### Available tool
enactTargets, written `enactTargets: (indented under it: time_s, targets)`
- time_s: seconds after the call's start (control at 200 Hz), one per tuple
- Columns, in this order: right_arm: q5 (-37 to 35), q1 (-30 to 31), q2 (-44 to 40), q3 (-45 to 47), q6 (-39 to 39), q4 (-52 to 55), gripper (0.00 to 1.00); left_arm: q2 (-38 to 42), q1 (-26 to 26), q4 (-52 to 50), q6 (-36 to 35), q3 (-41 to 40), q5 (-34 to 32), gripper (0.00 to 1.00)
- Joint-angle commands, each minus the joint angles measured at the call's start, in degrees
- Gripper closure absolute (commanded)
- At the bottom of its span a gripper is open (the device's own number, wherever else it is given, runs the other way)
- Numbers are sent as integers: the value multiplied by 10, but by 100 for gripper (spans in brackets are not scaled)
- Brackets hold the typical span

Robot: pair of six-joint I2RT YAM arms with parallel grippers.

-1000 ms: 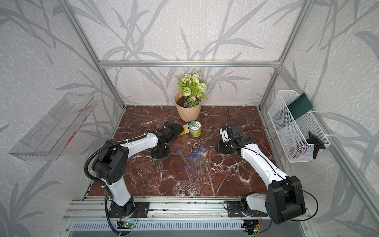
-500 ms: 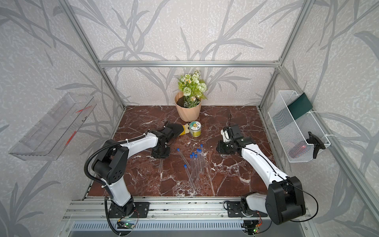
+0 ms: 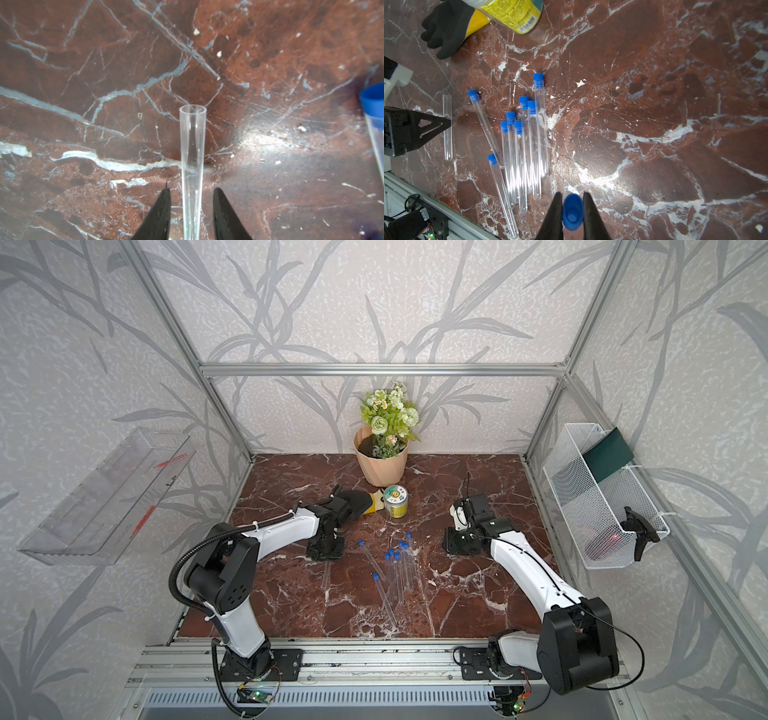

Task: Remove stoppers from test tubes
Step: Place the test tube at the center of the board, then place the stopper at the center of the board.

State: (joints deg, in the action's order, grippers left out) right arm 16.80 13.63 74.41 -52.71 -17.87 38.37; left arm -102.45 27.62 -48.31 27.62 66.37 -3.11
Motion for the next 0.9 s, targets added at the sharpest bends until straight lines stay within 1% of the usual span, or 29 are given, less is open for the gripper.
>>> enactTargets:
  time_s: [0.0, 0.19, 0.445, 0.695, 0.895]
  targets:
    - [-14, -8, 19, -10, 26, 38, 81, 39, -3, -30, 5, 5, -8, 61]
    - [-15, -10, 80, -30, 55, 78, 81, 91, -3, -51, 8, 5, -4, 53]
    - [-44, -10, 136, -35, 85, 97, 81, 164, 3, -57, 23, -20, 35, 45]
    - [-59, -10, 182, -33, 84, 77, 80, 229, 29, -49, 45, -62, 72, 43]
    - [-70, -10, 227, -35, 79, 59, 78, 254, 57, -43, 66, -84, 76, 42]
